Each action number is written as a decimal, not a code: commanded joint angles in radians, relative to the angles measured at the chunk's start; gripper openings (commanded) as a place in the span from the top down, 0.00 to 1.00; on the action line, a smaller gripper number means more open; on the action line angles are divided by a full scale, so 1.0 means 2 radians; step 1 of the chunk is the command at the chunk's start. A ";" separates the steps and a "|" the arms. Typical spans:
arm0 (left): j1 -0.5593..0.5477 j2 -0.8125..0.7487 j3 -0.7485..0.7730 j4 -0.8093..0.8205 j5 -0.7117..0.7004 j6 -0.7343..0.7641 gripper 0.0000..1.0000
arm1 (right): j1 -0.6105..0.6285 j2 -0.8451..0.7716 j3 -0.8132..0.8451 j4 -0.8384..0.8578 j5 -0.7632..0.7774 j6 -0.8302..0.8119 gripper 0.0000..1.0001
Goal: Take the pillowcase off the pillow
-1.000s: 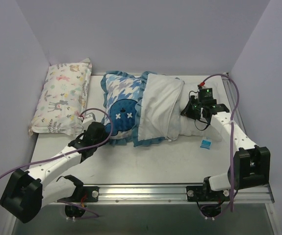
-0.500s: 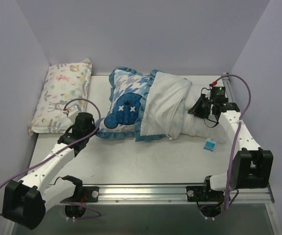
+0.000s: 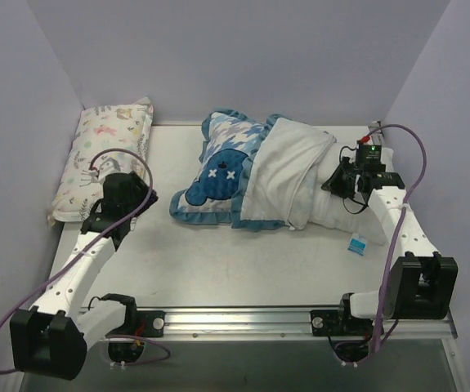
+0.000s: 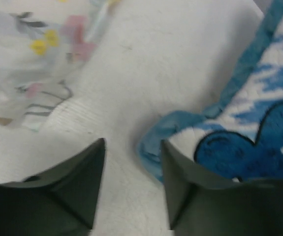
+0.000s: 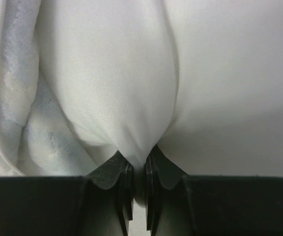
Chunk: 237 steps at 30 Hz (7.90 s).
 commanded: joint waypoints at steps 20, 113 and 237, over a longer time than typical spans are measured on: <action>-0.147 0.328 0.286 0.166 0.159 0.236 0.12 | 0.063 0.014 0.026 -0.010 0.046 -0.012 1.00; -0.255 0.014 0.000 0.177 0.028 0.146 1.00 | 0.283 -0.163 0.039 -0.133 0.272 -0.068 1.00; -0.132 0.104 0.097 -0.016 0.014 0.056 1.00 | 0.014 -0.168 -0.029 -0.027 0.048 -0.034 0.54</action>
